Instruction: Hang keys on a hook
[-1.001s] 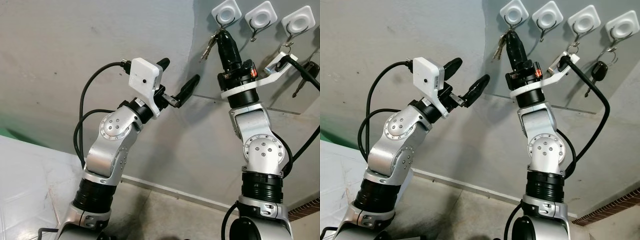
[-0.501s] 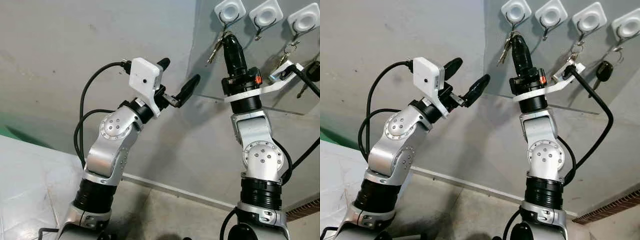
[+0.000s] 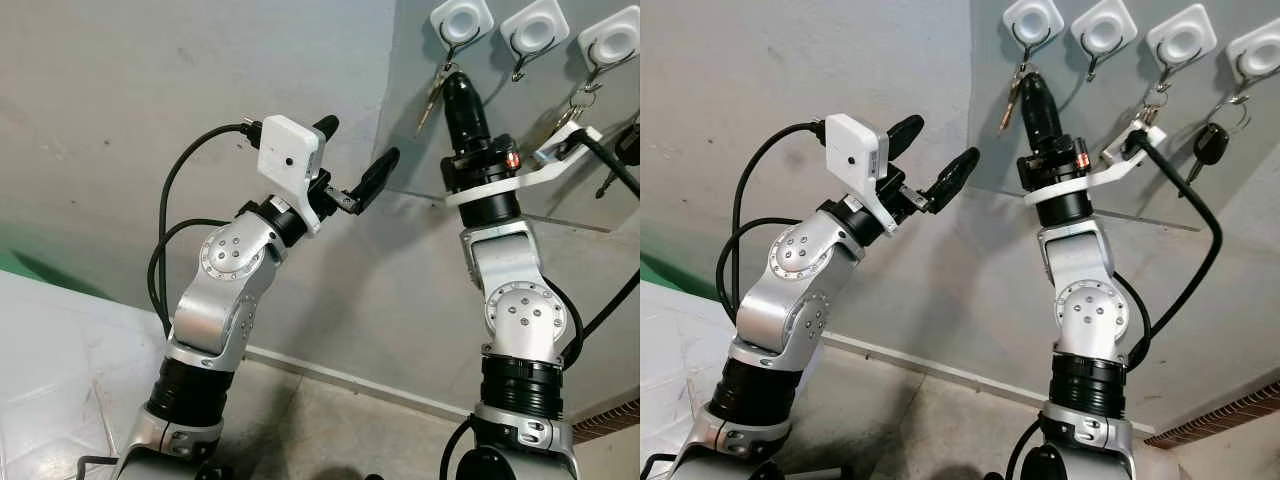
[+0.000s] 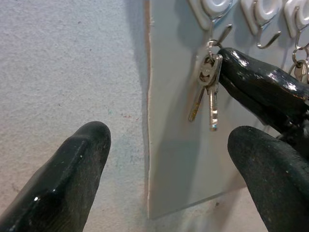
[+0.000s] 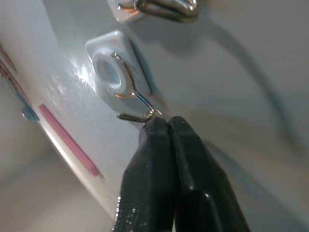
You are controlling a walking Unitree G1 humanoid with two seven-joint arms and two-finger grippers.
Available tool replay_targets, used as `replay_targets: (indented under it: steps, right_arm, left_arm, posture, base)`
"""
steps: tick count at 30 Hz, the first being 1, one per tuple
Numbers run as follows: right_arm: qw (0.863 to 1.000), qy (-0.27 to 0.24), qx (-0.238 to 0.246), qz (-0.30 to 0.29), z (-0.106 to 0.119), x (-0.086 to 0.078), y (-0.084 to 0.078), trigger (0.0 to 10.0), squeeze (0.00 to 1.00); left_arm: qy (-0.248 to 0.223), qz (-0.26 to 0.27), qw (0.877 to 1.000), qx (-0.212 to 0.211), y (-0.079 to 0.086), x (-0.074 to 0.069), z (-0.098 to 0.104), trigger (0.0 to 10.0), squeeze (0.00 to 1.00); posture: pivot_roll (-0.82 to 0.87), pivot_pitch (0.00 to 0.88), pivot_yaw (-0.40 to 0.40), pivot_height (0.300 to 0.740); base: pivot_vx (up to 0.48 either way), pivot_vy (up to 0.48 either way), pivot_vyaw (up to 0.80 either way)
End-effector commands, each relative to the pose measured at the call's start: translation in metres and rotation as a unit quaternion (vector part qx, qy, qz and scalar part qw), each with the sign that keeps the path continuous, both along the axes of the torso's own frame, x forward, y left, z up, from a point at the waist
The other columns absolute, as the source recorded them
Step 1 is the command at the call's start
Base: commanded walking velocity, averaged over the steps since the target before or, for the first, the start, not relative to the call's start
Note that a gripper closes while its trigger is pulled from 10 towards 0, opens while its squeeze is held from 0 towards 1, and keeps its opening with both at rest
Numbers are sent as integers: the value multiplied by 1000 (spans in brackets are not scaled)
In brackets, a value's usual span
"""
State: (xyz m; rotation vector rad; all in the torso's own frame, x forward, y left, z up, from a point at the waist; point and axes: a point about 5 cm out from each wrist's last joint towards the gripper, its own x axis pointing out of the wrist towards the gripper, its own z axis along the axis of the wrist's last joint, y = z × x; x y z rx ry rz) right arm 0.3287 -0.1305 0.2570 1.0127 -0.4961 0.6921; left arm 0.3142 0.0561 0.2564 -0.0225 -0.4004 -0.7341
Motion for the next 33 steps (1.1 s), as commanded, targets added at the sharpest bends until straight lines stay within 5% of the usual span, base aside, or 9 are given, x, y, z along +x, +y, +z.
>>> replay_targets:
  steps: [1,12,19,22,28,33]
  right_arm:
    - [999,35,-22,-1,-17,1,2,10000,1000]
    - [998,46,-48,-19,-29,-3,-3,10000,1000]
    - [987,42,-115,-105,-36,-2,-9,10000,1000]
    - [967,66,-191,-153,-58,-1,-11,10000,1000]
    - [945,117,-245,-183,-96,-6,-18,10000,1000]
    - [899,194,-331,-210,-155,-20,-28,10000,1000]
  left_arm:
    - [-8,-1,1000,0,-1,-3,3,10000,0]
    - [-7,16,1000,6,1,-1,-1,10000,0]
    - [-13,50,999,10,4,1,-4,10000,0]
    - [7,63,998,25,4,2,-22,10000,0]
    - [56,81,994,54,9,5,-63,10000,0]
    - [126,102,983,86,18,5,-119,10000,0]
  posture:
    - [155,119,16,740]
    - [149,127,18,740]
    - [149,128,18,740]
    - [151,123,16,740]
    - [148,119,19,740]
    - [139,108,26,740]
  base:
    - [0,0,0]
    - [0,0,0]
    - [0,0,0]
    - [0,0,0]
    - [0,0,0]
    - [0,0,0]
